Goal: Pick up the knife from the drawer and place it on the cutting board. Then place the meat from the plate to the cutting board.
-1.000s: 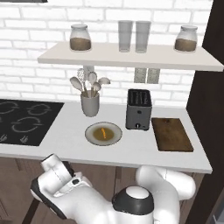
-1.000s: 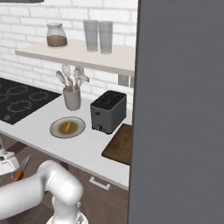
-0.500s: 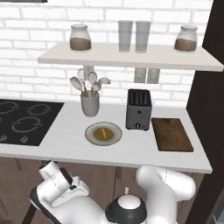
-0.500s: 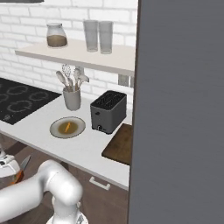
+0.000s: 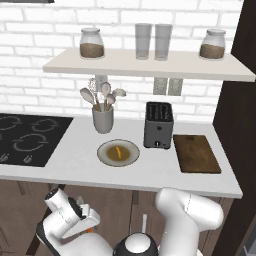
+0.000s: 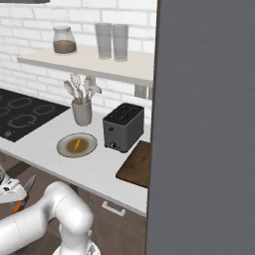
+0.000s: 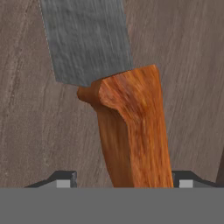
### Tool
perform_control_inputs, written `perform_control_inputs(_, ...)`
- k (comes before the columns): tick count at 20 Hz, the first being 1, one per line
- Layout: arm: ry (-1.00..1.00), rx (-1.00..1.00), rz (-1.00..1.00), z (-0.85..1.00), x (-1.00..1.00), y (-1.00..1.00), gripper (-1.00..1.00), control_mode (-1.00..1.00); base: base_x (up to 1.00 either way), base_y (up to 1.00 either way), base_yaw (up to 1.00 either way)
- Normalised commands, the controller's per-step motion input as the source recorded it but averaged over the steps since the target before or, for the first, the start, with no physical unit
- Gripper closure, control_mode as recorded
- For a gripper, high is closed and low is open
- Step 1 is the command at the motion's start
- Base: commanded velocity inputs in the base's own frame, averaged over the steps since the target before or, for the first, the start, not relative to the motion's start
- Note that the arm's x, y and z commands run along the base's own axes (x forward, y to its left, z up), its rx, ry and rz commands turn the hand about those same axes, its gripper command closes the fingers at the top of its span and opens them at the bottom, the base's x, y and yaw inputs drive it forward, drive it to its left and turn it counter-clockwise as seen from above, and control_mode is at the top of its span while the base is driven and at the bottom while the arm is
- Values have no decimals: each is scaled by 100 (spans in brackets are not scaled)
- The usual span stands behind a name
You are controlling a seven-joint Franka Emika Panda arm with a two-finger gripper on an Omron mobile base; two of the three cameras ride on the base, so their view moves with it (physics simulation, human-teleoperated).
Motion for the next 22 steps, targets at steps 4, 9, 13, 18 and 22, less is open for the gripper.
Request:
perform_control_inputs(4,-21,0,0,-85,3,0,100,-100,0,0,0)
perform_control_inputs(9,-24,0,1,-92,-58,0,100,-100,0,0,0)
perform_control_inputs(13,-7,5,0,-30,-66,0,100,-100,0,0,0)
perform_control_inputs(18,1,8,0,11,-16,2,100,-100,0,0,0)
perform_control_inputs(22,0,7,2,36,-2,21,100,-100,0,0,0)
